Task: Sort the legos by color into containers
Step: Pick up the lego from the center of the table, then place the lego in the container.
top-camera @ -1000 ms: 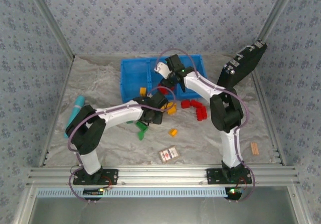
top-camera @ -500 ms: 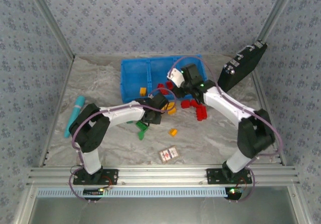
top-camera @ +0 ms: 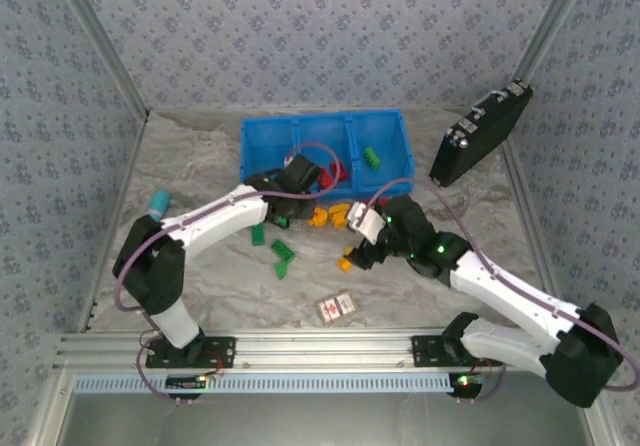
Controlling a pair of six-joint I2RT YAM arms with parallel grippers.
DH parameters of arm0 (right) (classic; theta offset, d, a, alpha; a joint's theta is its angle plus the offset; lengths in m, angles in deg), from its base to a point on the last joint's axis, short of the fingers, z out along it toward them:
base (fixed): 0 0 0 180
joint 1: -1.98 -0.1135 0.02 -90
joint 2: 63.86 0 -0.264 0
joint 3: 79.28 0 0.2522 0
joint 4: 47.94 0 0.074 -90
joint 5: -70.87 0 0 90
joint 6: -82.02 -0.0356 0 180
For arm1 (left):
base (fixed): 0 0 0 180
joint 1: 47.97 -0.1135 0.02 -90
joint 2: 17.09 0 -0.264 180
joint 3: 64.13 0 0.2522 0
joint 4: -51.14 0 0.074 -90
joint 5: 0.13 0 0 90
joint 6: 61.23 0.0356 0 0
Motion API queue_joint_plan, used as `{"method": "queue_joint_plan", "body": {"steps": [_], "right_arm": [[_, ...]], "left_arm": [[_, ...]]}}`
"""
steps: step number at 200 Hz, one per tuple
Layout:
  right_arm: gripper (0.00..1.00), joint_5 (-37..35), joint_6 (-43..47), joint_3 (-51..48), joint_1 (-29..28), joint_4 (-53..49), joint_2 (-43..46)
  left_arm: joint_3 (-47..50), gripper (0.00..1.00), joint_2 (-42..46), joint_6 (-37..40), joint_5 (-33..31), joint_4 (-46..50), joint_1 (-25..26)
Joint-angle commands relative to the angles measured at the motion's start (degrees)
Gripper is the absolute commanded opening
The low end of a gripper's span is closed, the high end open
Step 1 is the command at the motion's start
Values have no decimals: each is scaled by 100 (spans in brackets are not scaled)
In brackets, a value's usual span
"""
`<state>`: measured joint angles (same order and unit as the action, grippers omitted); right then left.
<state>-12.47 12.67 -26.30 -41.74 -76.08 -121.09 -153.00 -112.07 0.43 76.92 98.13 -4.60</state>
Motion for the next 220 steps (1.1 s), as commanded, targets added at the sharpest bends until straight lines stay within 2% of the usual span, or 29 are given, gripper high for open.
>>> {"method": "queue_joint_plan", "body": {"steps": [1, 14, 29, 55, 75, 96, 127, 141, 153, 164, 174, 184, 194, 220], "right_arm": [[90, -359, -519, -324, -506, 417, 277], [92, -450, -879, -356, -776, 496, 247], [99, -624, -1238, -298, -1068, 509, 108], [99, -1070, -1434, -385, -1642, 987, -177], [99, -1135, -1980, -113, -1682, 968, -543], [99, -1355, -2715, 567, -1780, 322, -887], [99, -1307, -2864, 1039, -2028, 97, -988], [99, -1740, -2939, 1103, -2175, 122, -1031], [99, -2428, -3295, 1276, -2268, -46, -1151], [99, -3231, -3892, 1523, -2318, -343, -1291], [99, -3552, -4457, 1877, -2349, -855, -1407], [99, -3635, -4154, 2129, -2486, -1077, -1442], [99, -3508, -3377, 2207, -2715, -1061, -1344], [99, -3864, -3613, 2055, -2723, -983, -977]], "left_arm": [[-387, 27, 213, 460, -123, 146, -181], [-539, 27, 144, 553, -173, 125, -317], [-645, 27, 49, 679, -189, -33, -471], [-980, 27, -317, 932, -219, -222, -724], [-1342, 27, -762, 1104, -204, -239, -876], [-1604, 27, -1123, 1250, -223, -187, -931], [-1700, 27, -1364, 1267, -286, -181, -1121], [-1646, 27, -1344, 1253, -296, -211, -1219], [-1559, 27, -1277, 1252, -253, -293, -1295], [-1507, 27, -1240, 1252, -253, -354, -1353], [-1502, 27, -1240, 1267, -223, -382, -1396], [-1506, 27, -1255, 1293, -225, -402, -1423], [-1545, 27, -1306, 1304, -203, -395, -1455], [-1677, 27, -1486, 1322, -192, -349, -1498]]}}
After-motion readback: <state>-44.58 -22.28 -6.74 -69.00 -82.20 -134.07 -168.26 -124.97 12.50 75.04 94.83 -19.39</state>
